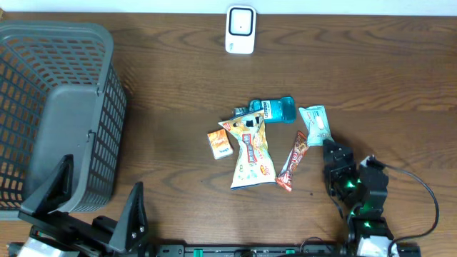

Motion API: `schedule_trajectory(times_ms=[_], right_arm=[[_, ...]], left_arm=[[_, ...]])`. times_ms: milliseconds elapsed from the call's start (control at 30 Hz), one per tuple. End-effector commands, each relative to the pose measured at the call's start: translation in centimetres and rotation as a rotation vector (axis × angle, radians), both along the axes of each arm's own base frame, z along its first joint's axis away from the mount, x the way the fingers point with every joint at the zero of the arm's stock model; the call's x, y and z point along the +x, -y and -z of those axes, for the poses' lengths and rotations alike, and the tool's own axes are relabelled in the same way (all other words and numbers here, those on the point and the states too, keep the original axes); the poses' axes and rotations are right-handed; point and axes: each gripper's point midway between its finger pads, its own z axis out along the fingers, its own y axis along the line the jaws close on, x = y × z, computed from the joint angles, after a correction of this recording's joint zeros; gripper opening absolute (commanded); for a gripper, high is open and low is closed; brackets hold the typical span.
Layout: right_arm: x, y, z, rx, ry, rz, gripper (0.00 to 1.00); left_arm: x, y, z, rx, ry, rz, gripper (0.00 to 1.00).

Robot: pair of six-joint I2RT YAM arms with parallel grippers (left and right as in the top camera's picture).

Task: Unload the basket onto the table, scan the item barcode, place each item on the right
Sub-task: 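Reach the right gripper to the green wipes pack and grasp it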

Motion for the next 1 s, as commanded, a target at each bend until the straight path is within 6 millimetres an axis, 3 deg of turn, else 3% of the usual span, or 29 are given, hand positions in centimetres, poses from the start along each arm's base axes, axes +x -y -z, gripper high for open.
schedule_trajectory(times_ms=[0, 167, 367, 467, 567, 667, 833, 967], right_arm=[[1.5, -1.6, -2.3, -0.100, 0.062, -0.174, 0.99], [3.7, -1.4, -5.4, -0.382, -0.055, -0.301, 0.99], [6.4, -0.9, -11.7, -0.890, -0.142, -0.344, 0.99], [7.9, -1.1, -12.8, -1.197, -0.229, -0.372, 0.99], [8.8, -1.5, -10.8, -1.375, -0.322, -0.445, 0.99], [9.4, -1.4, -7.6, -1.488, -0.429, -0.517, 0.99], [9.3, -1.4, -2.5, -1.540, -0.563, -0.650, 0.96], [9.2, -1.8, -0.4, -1.523, -0.593, -0.702, 0.94]], left_arm=[[-0.5, 0.1, -0.2, 0.001, 0.013, 0.008, 1.00], [-0.4, -0.3, -0.4, -0.003, 0.021, -0.023, 1.00], [-0.2, -3.2, -1.4, -0.085, 0.052, -0.170, 1.00], [-0.1, -4.7, -1.6, -0.128, 0.055, -0.248, 1.00], [-0.3, -4.9, -1.9, -0.137, 0.072, -0.259, 1.00], [-0.6, -4.9, -2.5, -0.141, 0.097, -0.257, 1.00], [-0.7, -4.9, -2.5, -0.142, 0.101, -0.257, 1.00], [-0.6, -4.9, -2.5, -0.142, 0.098, -0.257, 1.00]])
